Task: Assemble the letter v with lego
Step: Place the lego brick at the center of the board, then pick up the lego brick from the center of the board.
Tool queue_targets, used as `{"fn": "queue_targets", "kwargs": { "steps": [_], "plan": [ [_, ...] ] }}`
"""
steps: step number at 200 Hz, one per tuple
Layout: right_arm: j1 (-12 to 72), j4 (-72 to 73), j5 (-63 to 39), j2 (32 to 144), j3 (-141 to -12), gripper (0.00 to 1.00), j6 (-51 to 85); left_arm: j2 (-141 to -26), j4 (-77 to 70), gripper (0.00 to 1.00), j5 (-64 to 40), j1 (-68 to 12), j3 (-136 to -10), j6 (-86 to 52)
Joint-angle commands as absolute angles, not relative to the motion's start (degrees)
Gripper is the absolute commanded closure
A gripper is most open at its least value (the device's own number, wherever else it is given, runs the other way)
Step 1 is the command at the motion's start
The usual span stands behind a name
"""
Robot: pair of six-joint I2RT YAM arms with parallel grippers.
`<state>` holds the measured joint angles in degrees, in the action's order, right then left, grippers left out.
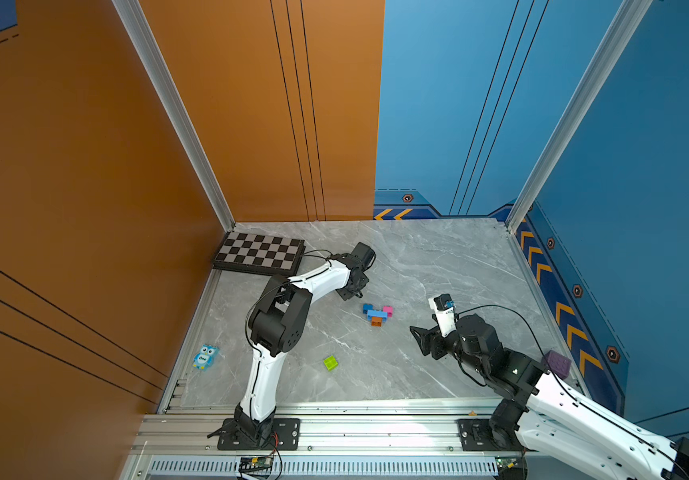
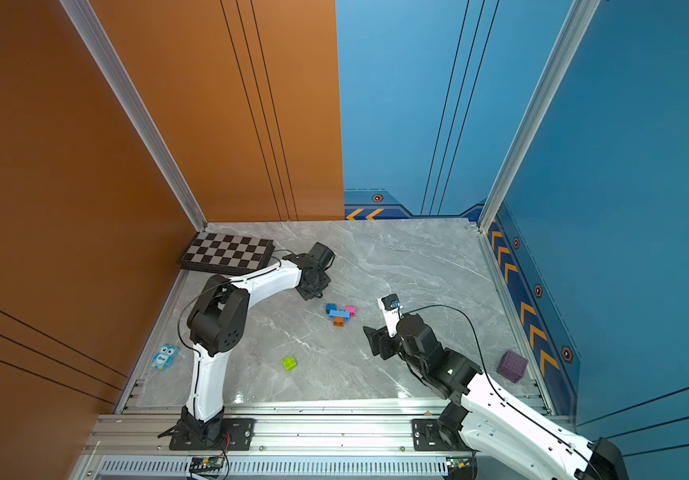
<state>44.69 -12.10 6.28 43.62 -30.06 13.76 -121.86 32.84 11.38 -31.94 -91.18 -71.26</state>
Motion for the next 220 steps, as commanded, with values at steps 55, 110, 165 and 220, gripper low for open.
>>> {"fn": "queue_targets", "kwargs": {
  "steps": [55, 110, 165, 220],
  "plan": [
    [47.22, -9.66, 2.99, 47.81, -29.65, 0.21, 16.7, -117.8, 35.52, 0.27, 6.82, -29.17, -90.68, -66.22],
    [60.7, -8.69, 9.74, 71.36, -42.65, 0.17, 16.2, -99.99, 35.4, 0.11, 2.26, -21.34, -76.73, -57.41],
    [63.58, -11.44, 11.56, 96.4, -60.25, 0.17, 21.76, -83.29, 35.43, 0.02, -7.05, -7.78, -61.47, -46.13],
    [49.81, -21.2, 5.59, 103.01, -75.69, 0.3, 15.4, -80.61, 35.43, 0.02, -12.89, -2.01, -56.64, -39.85]
  ]
}}
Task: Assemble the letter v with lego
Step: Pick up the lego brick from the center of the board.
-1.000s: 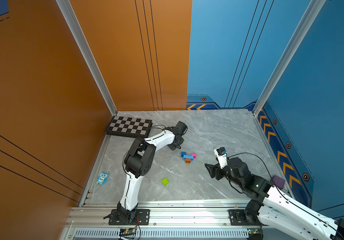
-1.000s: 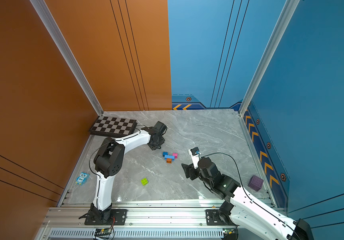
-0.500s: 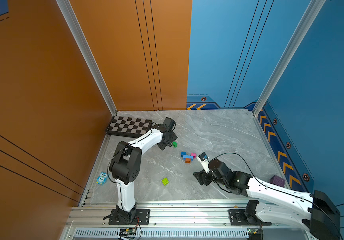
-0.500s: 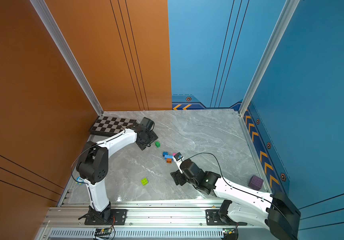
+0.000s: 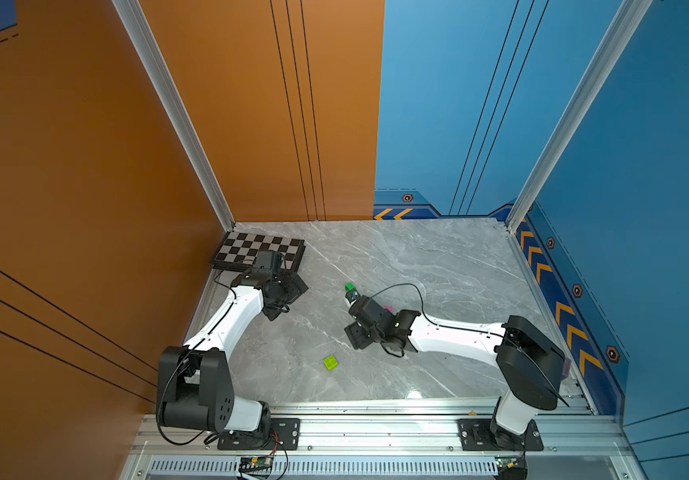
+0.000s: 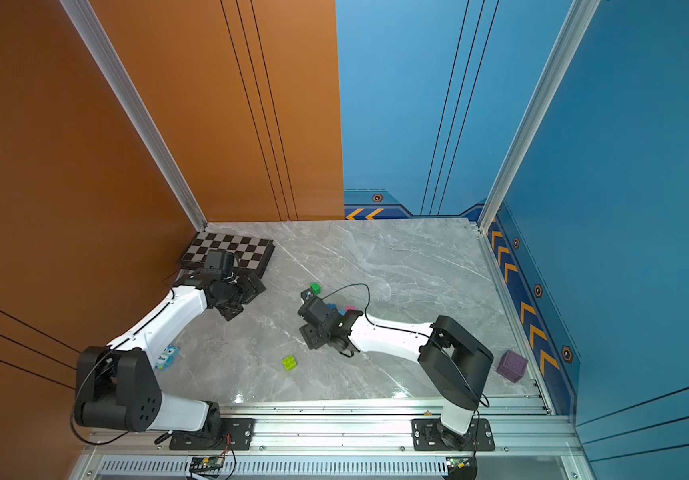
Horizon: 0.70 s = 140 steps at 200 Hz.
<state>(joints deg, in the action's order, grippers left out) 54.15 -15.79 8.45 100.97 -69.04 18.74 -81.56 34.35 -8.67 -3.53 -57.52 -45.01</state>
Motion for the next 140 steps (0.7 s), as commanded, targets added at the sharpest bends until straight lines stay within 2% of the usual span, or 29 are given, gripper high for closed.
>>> {"fn": "queue_targets", "kwargs": {
  "steps": [1, 58, 140],
  "plan": [
    [49.65, -21.41, 5.52, 103.27, -76.03, 0.3, 15.21, -80.65, 35.43, 0.02, -12.9, -1.97, -56.62, -39.79],
    [44.24, -31.16, -4.59, 117.99, -93.98, 0.33, 1.64, -82.76, 35.25, 0.01, -15.08, -0.18, -56.92, -37.28],
    [43.38, -40.92, 0.62, 135.55, -115.92, 0.39, -3.31, -83.09, 35.35, 0.01, -15.76, 0.17, -56.95, -36.41]
  ]
}}
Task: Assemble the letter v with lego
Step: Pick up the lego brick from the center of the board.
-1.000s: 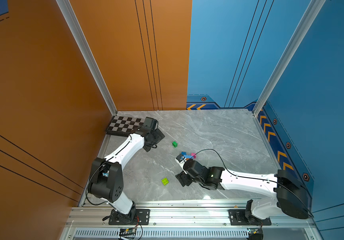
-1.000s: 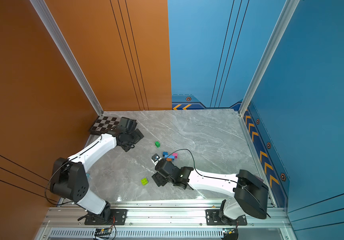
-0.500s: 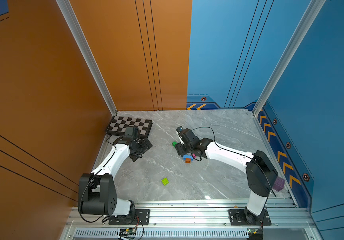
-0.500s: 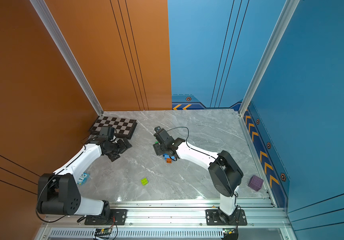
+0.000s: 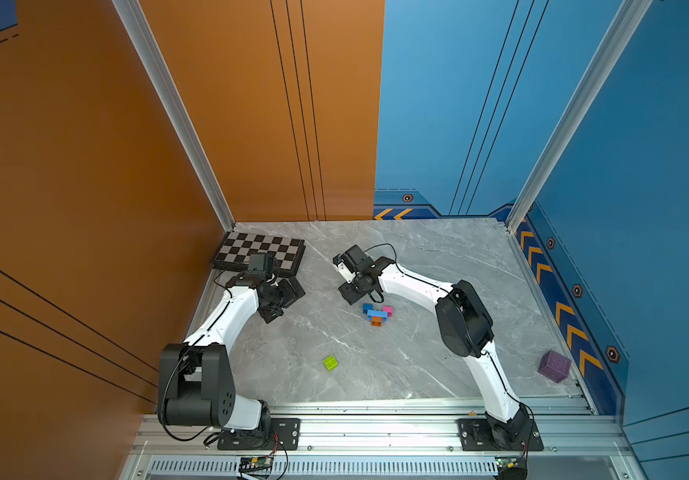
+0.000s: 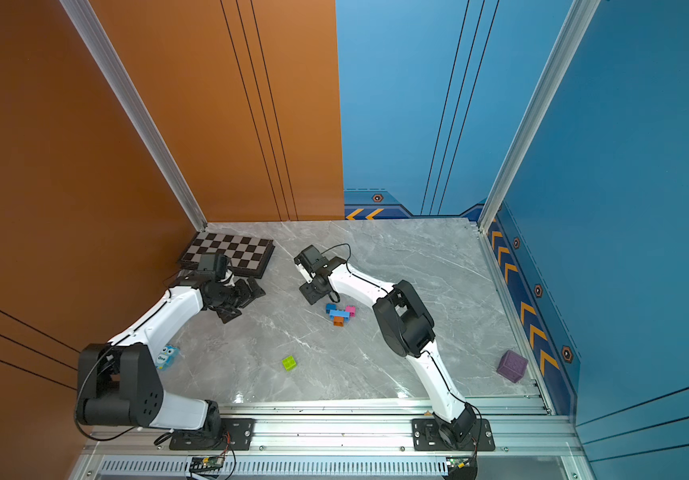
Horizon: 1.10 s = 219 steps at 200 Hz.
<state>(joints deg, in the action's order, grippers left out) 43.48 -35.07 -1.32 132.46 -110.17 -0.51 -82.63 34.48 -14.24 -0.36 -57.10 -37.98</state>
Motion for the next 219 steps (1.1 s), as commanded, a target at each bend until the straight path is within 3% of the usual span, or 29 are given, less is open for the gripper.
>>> {"fn": "queue_targets", "kwargs": {
  "steps": [1, 60, 87, 138, 182, 219],
  "plan": [
    [43.36, -40.98, 0.7, 135.63, -116.1, 0.39, -3.37, -83.07, 35.38, 0.01, -15.79, 0.17, -56.95, -36.44],
    [43.35, -43.14, 3.12, 139.65, -120.99, 0.56, -5.3, -83.56, 35.4, 0.01, -16.14, 0.44, -56.96, -36.32],
    [43.41, -43.94, 3.34, 140.01, -122.44, 0.72, -6.68, -83.48, 35.41, 0.01, -16.41, 0.44, -56.96, -36.38],
    [43.33, -45.72, 4.21, 134.53, -121.83, 0.87, -9.79, -83.14, 35.29, 0.01, -17.84, 0.22, -57.3, -36.56],
    [40.61, -44.84, 1.91, 120.08, -106.06, 0.97, -18.2, -83.72, 35.3, 0.01, -18.74, -3.45, -58.07, -37.54],
    [31.64, -38.82, -5.41, 107.49, -88.42, 0.96, -27.41, -86.81, 35.16, 0.03, -17.64, -10.53, -61.22, -37.32]
  ]
}}
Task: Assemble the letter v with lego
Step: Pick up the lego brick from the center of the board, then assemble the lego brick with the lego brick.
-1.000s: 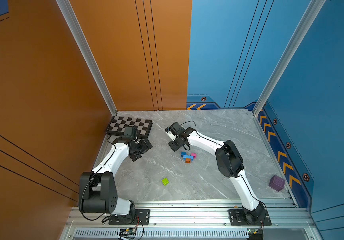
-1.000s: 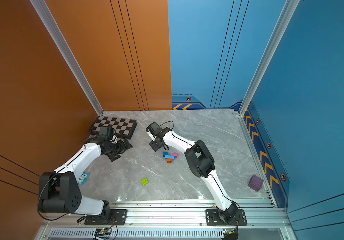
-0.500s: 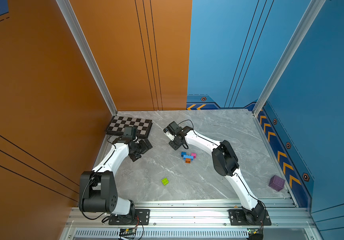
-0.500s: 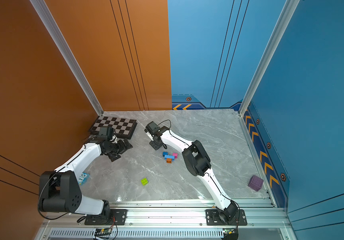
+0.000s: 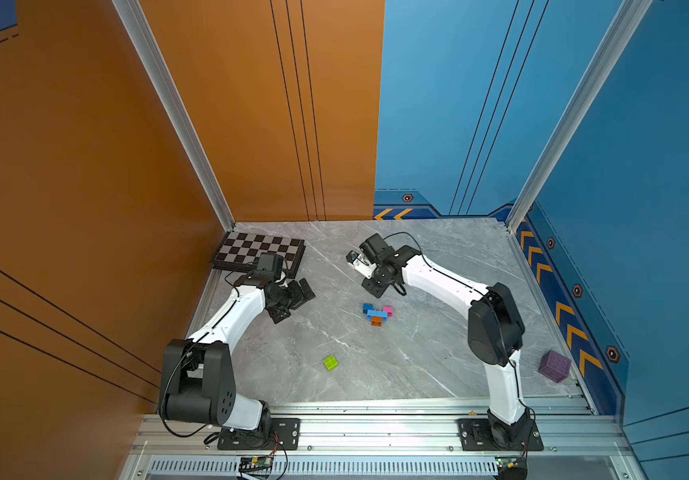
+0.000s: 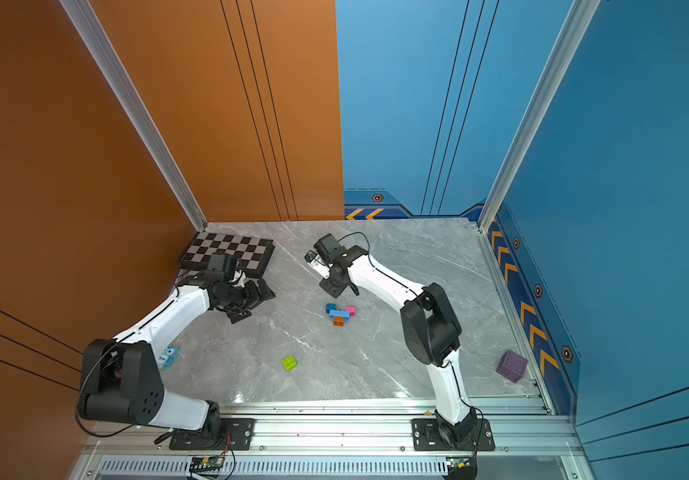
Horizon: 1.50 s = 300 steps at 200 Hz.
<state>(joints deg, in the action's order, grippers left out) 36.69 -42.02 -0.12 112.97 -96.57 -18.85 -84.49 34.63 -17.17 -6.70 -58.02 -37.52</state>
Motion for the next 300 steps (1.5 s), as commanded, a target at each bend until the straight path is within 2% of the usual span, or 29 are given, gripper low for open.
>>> {"fn": "queue_targets", "kwargs": {
  "steps": [1, 14, 50, 95, 142, 205, 207, 231, 250, 275, 300],
  "plan": [
    [31.46, -38.61, -5.69, 107.27, -88.07, 0.96, -27.59, -86.87, 35.2, 0.03, -17.57, -10.76, -61.28, -37.3],
    [29.62, -37.41, -8.38, 106.01, -84.43, 0.96, -30.84, -87.96, 35.16, 0.04, -16.73, -14.06, -61.82, -37.15],
    [28.5, -35.52, -7.81, 107.44, -80.52, 0.96, -34.75, -92.34, 35.05, 0.09, -15.59, -22.58, -64.56, -39.13],
    [26.84, -31.31, -11.54, 108.43, -77.92, 0.95, -34.98, -100.09, 34.81, 0.1, -15.34, -28.34, -70.65, -40.37],
    [26.38, -31.14, -14.11, 109.98, -77.28, 0.94, -36.43, -106.61, 34.88, 0.11, -15.47, -29.45, -74.39, -42.34],
    [26.45, -30.94, -14.24, 111.49, -77.05, 0.92, -36.27, -107.65, 34.84, 0.13, -14.86, -30.67, -76.56, -41.12],
    [26.48, -30.98, -14.22, 111.59, -77.14, 0.92, -36.23, -107.55, 34.86, 0.16, -14.77, -30.67, -76.33, -41.06],
    [26.8, -31.86, -13.56, 112.15, -77.81, 0.92, -35.65, -104.33, 34.85, 0.35, -12.95, -30.84, -72.17, -41.35],
    [26.81, -31.91, -13.82, 112.21, -77.89, 0.92, -35.34, -101.99, 34.84, 0.59, -11.37, -31.32, -68.81, -42.05],
    [27.15, -32.34, -14.31, 112.2, -77.8, 0.9, -35.89, -103.2, 34.8, 0.72, -11.66, -33.46, -67.99, -43.25],
    [27.25, -32.67, -13.7, 112.51, -77.6, 0.88, -36.92, -105.0, 34.8, 0.76, -10.96, -35.36, -68.62, -44.7]
  ]
}}
